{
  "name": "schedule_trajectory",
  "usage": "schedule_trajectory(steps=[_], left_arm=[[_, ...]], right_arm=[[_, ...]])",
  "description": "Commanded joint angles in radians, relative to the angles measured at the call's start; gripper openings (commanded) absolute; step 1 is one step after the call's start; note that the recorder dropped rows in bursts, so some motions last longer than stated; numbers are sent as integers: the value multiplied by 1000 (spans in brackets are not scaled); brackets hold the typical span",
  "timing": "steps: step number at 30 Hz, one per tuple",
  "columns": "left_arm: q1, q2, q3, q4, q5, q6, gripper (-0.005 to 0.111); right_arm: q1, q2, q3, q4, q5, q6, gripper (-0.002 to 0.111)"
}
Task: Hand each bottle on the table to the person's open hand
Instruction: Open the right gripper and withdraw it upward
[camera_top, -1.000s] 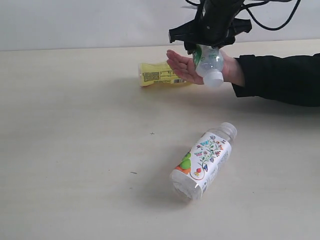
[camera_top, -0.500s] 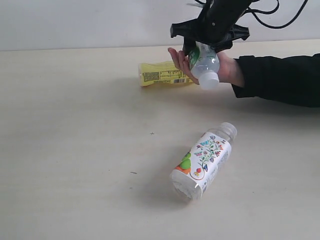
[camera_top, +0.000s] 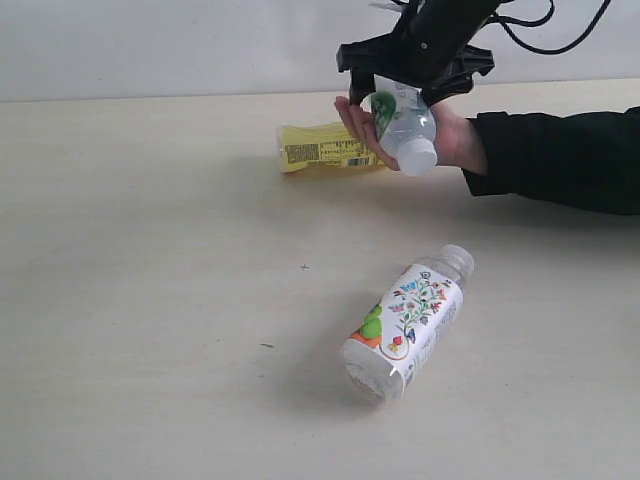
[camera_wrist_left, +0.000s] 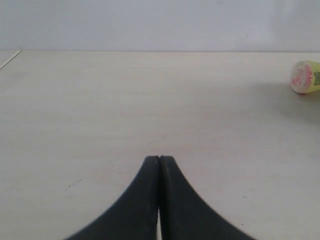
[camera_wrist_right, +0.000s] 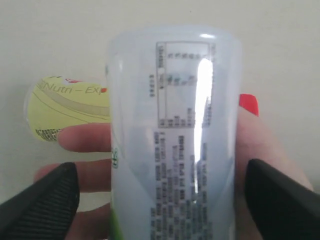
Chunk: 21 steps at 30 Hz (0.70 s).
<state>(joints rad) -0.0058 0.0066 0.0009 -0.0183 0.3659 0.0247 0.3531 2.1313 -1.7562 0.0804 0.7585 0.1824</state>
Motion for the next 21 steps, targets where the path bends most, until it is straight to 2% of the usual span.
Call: schedule_trajectory(steps=[1, 10, 16, 18, 21], left_arm=[[-7, -7, -1, 2, -10, -3, 0], [-7, -7, -1, 2, -10, -3, 0], [-7, -7, -1, 2, -10, -3, 0], [-7, -7, -1, 2, -10, -3, 0], [-7, -7, -1, 2, -10, -3, 0]], right_arm=[[-3, -64, -8, -12, -13, -45, 85], [-3, -223, -8, -12, 122, -325, 85], [-3, -297, -8, -12, 220, -364, 83], [-3, -318, -8, -12, 242, -364, 78], [-3, -350, -4, -8, 273, -364, 54]])
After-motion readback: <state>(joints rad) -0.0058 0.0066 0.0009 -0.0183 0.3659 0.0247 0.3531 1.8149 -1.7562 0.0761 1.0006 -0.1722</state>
